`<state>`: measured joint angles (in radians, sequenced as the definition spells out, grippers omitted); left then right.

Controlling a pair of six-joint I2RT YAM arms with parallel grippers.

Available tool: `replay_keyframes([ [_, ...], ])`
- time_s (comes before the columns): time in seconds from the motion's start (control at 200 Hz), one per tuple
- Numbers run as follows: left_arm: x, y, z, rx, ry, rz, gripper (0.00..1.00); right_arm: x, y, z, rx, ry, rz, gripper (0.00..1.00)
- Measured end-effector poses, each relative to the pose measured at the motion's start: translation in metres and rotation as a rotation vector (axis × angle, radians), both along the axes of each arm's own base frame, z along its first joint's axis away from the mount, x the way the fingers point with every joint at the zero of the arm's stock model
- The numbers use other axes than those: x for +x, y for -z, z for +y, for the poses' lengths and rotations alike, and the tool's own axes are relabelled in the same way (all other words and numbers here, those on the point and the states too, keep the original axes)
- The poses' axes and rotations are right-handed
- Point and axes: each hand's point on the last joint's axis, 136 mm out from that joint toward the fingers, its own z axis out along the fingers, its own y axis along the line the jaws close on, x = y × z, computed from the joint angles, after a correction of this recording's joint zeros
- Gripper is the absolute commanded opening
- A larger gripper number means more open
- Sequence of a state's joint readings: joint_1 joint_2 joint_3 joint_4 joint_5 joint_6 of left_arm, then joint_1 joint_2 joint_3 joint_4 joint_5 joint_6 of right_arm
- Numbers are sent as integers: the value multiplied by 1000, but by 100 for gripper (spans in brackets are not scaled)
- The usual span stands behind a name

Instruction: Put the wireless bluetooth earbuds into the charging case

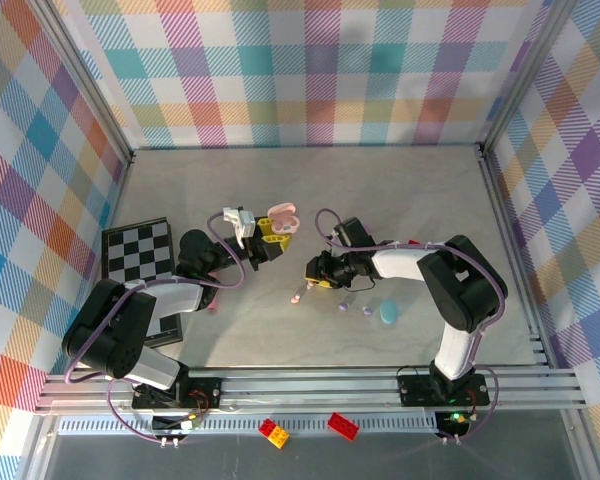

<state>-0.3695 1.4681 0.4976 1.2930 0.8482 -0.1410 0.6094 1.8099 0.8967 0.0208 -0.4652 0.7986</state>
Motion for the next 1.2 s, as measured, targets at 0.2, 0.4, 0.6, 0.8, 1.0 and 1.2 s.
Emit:
replay_keyframes([
  [0.2, 0, 0, 0, 0, 0, 0, 35, 1, 1, 1, -35, -19, -10, 33],
  [0.4, 1, 0, 1, 0, -2, 0, 35, -2, 3, 3, -81, -60, -28, 29],
  [0.6, 2, 0, 2, 0, -8, 0, 35, -4, 8, 2, -116, -93, -34, 29],
  [0.8, 2, 0, 2, 0, -8, 0, 35, -5, 10, 0, -144, -109, -44, 22],
  [1.0, 2, 0, 2, 0, -8, 0, 35, -3, 10, -2, -160, -114, -58, 20],
  [1.2, 2, 0, 3, 1, -10, -3, 34, 1, 5, -15, -234, -93, -99, 19],
])
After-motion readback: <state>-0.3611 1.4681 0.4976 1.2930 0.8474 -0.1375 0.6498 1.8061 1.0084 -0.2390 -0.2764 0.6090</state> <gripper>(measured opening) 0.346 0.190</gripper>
